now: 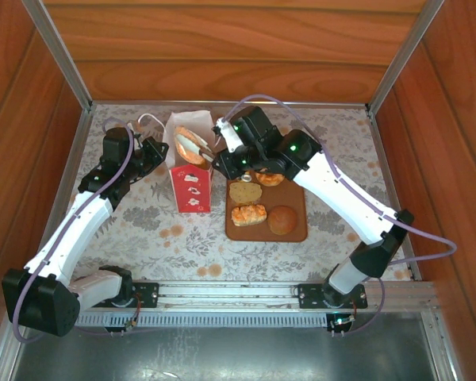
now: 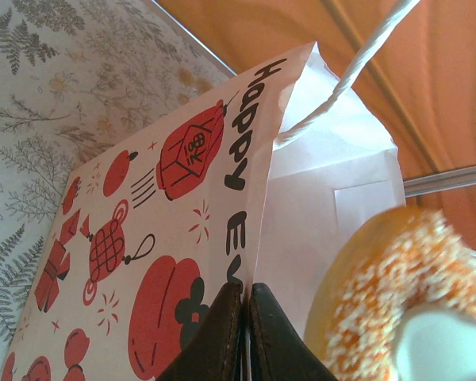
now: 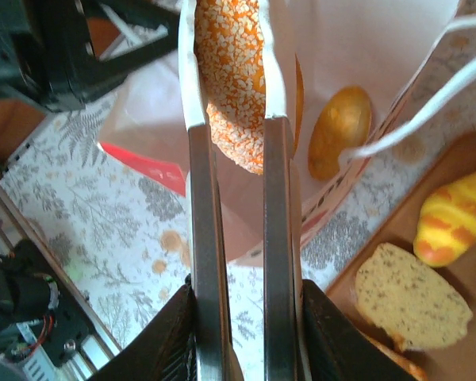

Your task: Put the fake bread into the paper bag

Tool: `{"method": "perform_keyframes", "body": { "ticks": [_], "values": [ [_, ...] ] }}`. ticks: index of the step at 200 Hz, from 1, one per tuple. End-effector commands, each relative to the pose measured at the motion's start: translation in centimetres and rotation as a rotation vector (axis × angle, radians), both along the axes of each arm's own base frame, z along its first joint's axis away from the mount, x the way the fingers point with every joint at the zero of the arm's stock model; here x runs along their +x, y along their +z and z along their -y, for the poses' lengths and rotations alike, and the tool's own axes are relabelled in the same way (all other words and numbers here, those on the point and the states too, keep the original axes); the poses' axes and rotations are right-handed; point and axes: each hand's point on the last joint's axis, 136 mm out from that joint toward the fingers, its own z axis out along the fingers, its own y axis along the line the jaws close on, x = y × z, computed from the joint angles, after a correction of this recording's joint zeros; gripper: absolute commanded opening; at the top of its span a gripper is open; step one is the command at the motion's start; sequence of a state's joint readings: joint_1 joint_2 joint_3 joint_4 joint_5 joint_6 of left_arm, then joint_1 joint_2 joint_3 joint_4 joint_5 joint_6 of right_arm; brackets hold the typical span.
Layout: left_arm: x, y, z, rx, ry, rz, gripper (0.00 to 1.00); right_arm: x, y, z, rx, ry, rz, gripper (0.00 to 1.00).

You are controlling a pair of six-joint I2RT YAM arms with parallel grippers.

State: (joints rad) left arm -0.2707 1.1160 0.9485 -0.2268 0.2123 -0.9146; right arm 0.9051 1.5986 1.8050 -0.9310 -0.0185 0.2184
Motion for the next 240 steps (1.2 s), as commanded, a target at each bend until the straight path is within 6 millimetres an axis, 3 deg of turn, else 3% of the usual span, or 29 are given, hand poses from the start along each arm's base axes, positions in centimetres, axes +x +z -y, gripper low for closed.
{"method": "perform_keyframes", "body": {
  "ticks": [1, 62, 87, 163, 240],
  "values": [
    [-0.2, 0.5, -0.3, -0.005, 0.015, 0.020, 0.10, -1.2, 1.2, 0.3, 0.017, 0.030, 0.003, 0.25],
    [-0.2, 0.6, -0.2, -0.007, 0.010, 0.022, 0.10, -1.5, -0.1, 0.8, -0.013, 0.008, -0.031, 0.34],
    [-0.3, 0.6, -0.2, -0.008, 0.008, 0.022, 0.10, -1.1, 0.3, 1.1, -0.014, -0.017, -0.013, 0.43],
    [-0.2, 0.6, -0.1, -0.008, 0.004, 0.020, 0.10, -0.8, 0.8, 1.9, -0.013, -0.054, 0.019, 0.53],
    [-0.2, 0.7, 0.0, -0.011, -0.002, 0.020, 0.10, -1.1, 2.3, 2.0, 0.045, -0.051, 0.045, 0.51]
  ]
}}
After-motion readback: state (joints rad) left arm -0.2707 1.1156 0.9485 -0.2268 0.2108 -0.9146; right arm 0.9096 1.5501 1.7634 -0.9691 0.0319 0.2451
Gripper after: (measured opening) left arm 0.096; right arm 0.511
